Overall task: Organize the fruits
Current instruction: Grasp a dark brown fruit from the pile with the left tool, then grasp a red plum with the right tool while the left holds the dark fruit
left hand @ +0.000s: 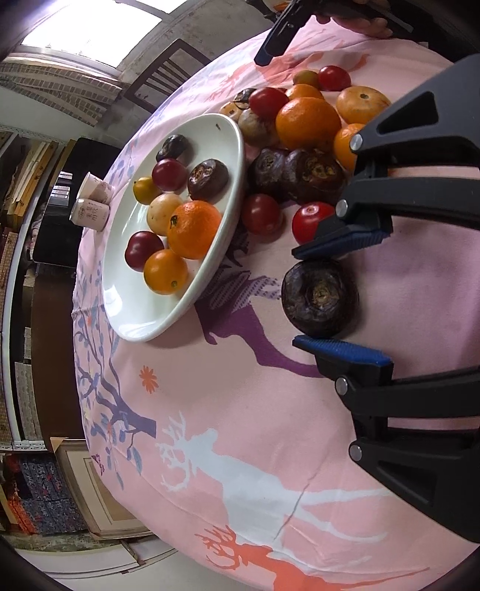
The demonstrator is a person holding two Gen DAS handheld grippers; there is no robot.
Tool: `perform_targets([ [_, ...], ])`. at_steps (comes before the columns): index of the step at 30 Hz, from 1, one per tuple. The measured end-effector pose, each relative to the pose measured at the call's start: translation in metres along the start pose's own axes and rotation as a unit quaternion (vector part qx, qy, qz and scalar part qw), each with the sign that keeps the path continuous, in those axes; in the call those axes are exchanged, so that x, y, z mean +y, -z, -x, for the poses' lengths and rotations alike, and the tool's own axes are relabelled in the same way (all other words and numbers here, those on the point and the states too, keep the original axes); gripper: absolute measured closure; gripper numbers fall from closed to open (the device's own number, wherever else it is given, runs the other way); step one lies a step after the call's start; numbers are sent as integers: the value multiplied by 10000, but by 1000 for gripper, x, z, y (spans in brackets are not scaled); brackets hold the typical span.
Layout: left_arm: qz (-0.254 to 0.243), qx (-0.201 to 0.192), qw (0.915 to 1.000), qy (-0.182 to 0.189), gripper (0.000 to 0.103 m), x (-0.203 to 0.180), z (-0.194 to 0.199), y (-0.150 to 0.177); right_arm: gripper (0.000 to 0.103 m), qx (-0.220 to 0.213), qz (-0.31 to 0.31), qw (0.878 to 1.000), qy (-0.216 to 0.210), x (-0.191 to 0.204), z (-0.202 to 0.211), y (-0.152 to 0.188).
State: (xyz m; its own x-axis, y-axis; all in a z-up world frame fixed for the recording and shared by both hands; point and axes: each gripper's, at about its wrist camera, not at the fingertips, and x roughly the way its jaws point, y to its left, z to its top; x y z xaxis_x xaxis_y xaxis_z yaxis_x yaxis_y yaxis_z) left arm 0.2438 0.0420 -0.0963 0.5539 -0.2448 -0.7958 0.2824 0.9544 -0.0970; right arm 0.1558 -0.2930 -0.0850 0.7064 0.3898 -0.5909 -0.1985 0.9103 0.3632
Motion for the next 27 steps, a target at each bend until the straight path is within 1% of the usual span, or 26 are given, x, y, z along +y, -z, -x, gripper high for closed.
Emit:
perform_targets([
  [5, -59, -8, 9999, -117, 59, 4, 9, 8, 43, 3, 0, 10000, -4, 0, 0, 0],
  [7, 87, -34, 9998, -192, 54, 11, 9, 6, 43, 4, -2, 10000, 5, 0, 0, 0],
  [10, 104, 4, 9996, -260, 54, 13, 4, 4, 43, -9, -10, 10000, 4, 0, 0, 0],
  [14, -177, -20, 9991, -397, 54, 3, 0, 3, 43, -6, -12, 10000, 8, -1, 0, 0],
  [17, -139, 34, 9991, -397, 55, 5, -4, 2, 43, -28, -19, 10000, 6, -1, 2, 1],
  [18, -112, 25, 9992, -386, 58, 6, -3, 2, 43, -30, -21, 10000, 2, -1, 2, 1],
  [19, -101, 1, 9993, -371, 61, 7, -3, 2, 43, -25, -19, 10000, 0, -1, 2, 1],
  [21, -125, -71, 9991, -394, 61, 5, -1, 2, 43, -25, -11, 10000, 2, -1, 2, 1],
  [23, -93, -237, 9990, -358, 61, 5, 5, 2, 43, -29, 14, 10000, -10, -1, 3, 1],
  [25, 61, -437, 9984, -340, 61, 10, 12, 2, 43, -21, 129, 9999, -53, 4, 4, 2],
  [27, 228, -634, 9972, -310, 61, 16, 20, 3, 43, -15, 377, 9992, -99, 13, 5, 5],
])
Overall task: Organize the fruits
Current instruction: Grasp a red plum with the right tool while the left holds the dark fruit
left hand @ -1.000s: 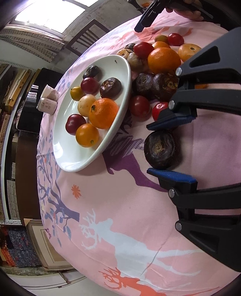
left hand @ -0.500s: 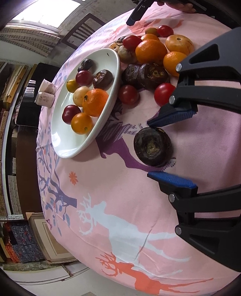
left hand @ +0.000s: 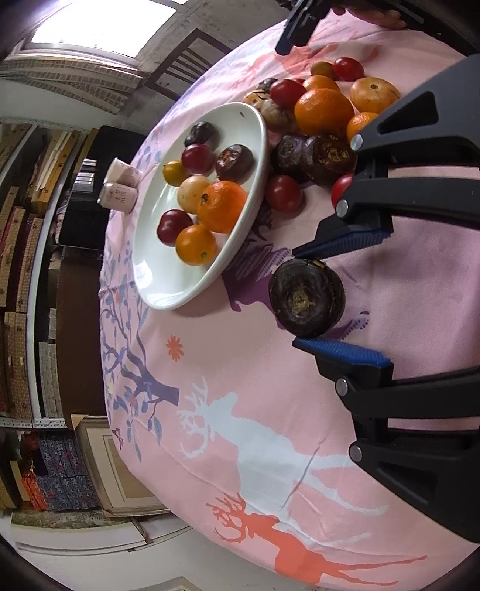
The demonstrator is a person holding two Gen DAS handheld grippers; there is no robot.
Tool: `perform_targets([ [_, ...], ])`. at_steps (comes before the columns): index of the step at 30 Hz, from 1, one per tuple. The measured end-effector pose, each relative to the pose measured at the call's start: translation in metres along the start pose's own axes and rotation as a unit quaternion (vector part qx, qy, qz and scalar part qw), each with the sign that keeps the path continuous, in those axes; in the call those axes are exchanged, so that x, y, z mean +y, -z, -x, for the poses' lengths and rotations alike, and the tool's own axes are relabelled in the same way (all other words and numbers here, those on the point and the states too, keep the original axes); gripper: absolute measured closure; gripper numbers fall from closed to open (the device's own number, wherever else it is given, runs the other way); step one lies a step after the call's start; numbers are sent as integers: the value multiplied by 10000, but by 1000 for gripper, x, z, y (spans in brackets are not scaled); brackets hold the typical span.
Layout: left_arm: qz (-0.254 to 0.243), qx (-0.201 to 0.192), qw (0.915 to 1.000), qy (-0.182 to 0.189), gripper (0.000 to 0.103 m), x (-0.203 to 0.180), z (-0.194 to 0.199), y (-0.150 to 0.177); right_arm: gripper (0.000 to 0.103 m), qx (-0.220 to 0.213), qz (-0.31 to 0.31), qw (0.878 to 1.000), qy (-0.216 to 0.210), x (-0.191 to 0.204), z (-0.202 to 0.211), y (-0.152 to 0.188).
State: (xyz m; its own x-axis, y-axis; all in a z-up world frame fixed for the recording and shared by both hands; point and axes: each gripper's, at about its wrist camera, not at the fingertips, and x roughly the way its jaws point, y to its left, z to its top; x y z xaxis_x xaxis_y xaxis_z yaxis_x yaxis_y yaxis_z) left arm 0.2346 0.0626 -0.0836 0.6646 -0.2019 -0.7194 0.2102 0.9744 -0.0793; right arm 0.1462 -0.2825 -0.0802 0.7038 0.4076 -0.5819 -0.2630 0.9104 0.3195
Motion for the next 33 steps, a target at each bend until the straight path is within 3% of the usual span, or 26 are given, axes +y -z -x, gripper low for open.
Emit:
perform_targets([
  [3, 90, -41, 9999, 37, 61, 3, 2, 0, 43, 99, 552, 9984, 15, 23, 1, 8],
  [8, 97, -22, 9999, 76, 61, 4, 2, 0, 45, 449, 810, 9957, 31, 45, 0, 25],
  [15, 120, -40, 9998, 155, 61, 5, 3, 0, 54, 842, 790, 9932, 114, 59, -12, 35],
  [18, 122, -68, 9998, 172, 61, 4, 4, 1, 64, 1004, 665, 9924, 256, 58, -23, 32],
  [22, 136, -62, 9997, 208, 61, 5, 4, 1, 72, 957, 596, 9931, 308, 58, -25, 30],
  [33, 173, -84, 9996, 194, 61, 6, 4, 0, 73, 726, 460, 9963, 59, 53, -15, 32],
])
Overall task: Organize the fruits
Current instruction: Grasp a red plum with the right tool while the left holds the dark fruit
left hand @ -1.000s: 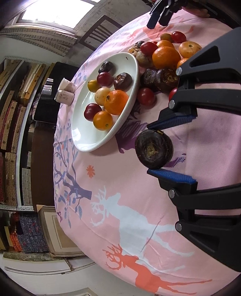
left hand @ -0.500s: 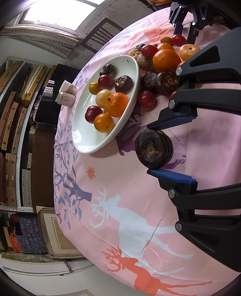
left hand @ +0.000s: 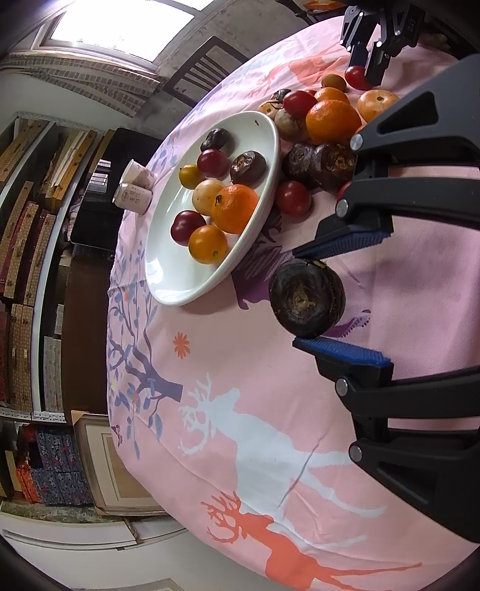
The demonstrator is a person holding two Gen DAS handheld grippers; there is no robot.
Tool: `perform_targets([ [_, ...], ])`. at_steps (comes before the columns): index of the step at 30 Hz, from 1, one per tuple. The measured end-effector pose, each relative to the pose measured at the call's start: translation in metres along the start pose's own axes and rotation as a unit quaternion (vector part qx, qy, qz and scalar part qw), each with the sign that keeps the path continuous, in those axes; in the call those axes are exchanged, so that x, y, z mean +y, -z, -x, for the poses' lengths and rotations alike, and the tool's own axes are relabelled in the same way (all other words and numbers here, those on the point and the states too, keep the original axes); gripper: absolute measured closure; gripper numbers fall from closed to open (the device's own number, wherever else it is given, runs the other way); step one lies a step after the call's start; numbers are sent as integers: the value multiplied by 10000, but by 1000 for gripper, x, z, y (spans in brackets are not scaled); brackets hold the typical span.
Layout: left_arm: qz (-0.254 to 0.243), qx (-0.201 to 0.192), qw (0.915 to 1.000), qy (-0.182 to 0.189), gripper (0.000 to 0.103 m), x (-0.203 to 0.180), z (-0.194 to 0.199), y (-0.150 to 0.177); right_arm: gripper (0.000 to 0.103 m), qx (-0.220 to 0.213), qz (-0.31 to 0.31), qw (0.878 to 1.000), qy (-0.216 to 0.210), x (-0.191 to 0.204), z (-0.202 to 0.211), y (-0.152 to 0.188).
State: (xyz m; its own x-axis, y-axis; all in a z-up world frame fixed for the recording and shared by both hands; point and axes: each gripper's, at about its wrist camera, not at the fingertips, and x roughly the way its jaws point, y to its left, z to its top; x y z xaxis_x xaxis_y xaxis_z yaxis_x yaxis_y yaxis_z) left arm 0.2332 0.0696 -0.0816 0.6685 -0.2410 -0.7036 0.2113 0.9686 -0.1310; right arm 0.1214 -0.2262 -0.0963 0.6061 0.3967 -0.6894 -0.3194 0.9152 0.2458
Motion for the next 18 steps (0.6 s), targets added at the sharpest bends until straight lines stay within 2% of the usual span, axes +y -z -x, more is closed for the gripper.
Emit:
perform_targets([
  [6, -23, -109, 9999, -42, 61, -1, 5, 0, 73, -219, -85, 9997, -57, -8, 17, -3],
  [10, -103, -115, 9999, 28, 61, -6, 11, -2, 73, -475, -131, 9988, -13, -20, 35, -16],
  [14, -253, -85, 9996, 84, 61, -18, 12, -20, 73, -847, -209, 9961, 114, -41, 54, -50],
  [18, -493, -238, 9985, 69, 61, -39, 11, -52, 73, -1198, -290, 9921, 220, -59, 59, -97],
])
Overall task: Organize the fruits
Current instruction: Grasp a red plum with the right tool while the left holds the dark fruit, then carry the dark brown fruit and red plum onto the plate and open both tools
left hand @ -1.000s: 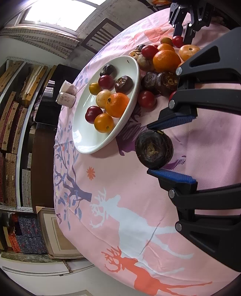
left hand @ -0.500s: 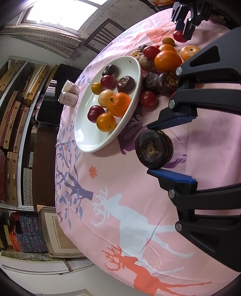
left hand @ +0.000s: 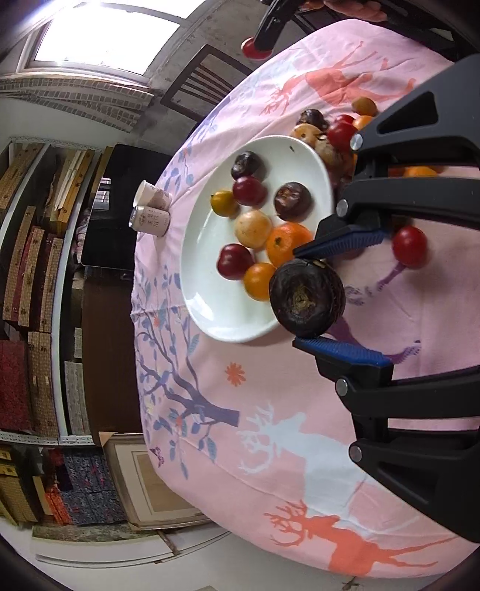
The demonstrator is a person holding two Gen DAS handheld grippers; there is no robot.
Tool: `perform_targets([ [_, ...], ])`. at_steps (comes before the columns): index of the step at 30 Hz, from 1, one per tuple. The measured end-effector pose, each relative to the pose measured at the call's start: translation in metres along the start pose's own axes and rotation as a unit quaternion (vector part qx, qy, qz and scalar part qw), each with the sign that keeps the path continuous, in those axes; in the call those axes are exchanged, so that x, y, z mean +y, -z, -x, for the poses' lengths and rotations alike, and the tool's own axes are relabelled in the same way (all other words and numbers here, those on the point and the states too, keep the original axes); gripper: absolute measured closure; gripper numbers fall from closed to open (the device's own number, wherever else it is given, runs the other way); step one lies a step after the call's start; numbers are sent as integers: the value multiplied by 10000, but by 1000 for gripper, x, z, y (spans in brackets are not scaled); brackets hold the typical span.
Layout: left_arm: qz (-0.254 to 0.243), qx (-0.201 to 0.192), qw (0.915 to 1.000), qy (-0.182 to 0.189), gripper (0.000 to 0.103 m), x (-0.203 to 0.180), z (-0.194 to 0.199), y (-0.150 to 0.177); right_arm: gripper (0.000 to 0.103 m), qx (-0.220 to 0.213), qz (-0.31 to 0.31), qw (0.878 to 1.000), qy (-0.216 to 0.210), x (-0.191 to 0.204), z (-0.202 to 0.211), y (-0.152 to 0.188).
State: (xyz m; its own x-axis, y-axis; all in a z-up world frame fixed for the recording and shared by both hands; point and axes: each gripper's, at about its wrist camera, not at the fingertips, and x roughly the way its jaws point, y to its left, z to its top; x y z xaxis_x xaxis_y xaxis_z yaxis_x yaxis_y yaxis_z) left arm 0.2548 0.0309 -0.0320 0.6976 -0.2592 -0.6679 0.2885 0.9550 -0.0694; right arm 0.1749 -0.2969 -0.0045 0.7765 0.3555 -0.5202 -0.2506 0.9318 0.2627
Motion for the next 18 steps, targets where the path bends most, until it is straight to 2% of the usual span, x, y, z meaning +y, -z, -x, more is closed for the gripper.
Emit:
perform_targets([
  [4, -2, -52, 10000, 81, 61, -12, -21, -37, 73, -117, -95, 9999, 72, -8, -33, -38],
  [9, 258, 244, 9994, 47, 61, -10, -72, -66, 72, 310, -237, 9992, -100, -3, -105, -66],
  [14, 536, 492, 9973, -6, 61, 3, -106, -67, 72, 832, 49, 9965, -69, 15, -176, -66],
  [18, 664, 605, 9960, -16, 59, 10, -119, -65, 70, 983, 230, 9949, 6, 24, -200, -60],
])
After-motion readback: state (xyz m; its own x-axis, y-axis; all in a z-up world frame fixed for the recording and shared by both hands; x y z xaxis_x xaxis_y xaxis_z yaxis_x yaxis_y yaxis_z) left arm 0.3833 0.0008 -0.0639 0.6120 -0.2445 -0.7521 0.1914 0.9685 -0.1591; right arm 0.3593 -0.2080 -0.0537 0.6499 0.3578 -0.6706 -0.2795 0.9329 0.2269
